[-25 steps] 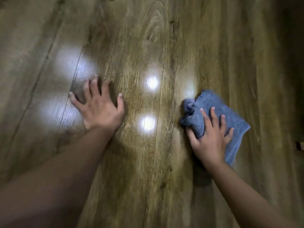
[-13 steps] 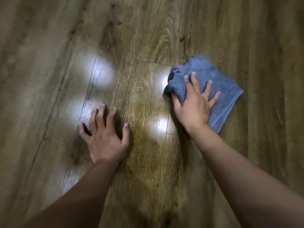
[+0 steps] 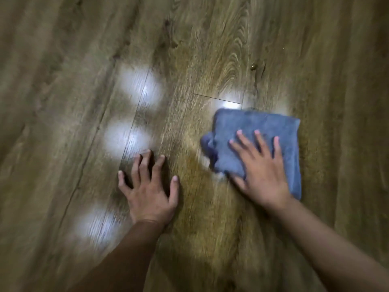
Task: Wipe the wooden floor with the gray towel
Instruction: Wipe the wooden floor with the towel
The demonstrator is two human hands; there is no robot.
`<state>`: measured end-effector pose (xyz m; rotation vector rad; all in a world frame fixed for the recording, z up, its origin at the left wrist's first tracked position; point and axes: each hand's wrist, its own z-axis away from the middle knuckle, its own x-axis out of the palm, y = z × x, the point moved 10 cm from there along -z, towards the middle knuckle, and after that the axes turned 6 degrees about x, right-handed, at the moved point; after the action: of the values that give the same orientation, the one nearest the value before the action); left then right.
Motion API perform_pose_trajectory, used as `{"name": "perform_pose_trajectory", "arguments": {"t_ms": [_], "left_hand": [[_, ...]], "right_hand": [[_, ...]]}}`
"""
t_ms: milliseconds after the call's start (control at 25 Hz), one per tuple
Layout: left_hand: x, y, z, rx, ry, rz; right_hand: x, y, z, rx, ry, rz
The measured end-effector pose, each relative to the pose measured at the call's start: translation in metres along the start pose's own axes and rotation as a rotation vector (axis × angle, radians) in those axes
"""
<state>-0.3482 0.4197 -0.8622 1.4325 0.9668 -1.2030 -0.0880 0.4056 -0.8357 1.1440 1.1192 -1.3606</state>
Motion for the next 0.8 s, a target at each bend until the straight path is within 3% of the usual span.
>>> {"name": "perform_pose_trajectory", "arguments": {"t_ms": [120,200,440,560,640,720,800], "left_hand": [[0.001,0.004,0.004,0.008,-0.004,0.000],[-0.001,0.007,0.002,0.016,-0.019,0.015],[-0.014,0.007,0.000,-0.010,-0.106,0.189],[-0.038,-0.044,-0.043,-0.040,0.001,0.348],[-0.055,-0.115,-0.085,-0.212,0.100,0.242],[-0.053,-0.174,-0.106,-0.384,0.100,0.113],[-0.041,-0.188,-0.107,-0.405,0.090,0.064]], "right_hand": [[-0.009,0.038,-0.066,0.332,0.042,-0.120],[-0.010,0.032,-0.081,0.395,0.052,-0.168],[-0.006,-0.062,0.007,0.028,0.013,-0.088],[0.011,-0.114,0.062,-0.223,-0.065,-0.003],[0.019,-0.133,0.076,-0.354,-0.084,0.067],[0.016,-0.137,0.058,-0.414,-0.061,0.110],[0.009,-0.135,0.018,-0.366,-0.023,0.100]]}}
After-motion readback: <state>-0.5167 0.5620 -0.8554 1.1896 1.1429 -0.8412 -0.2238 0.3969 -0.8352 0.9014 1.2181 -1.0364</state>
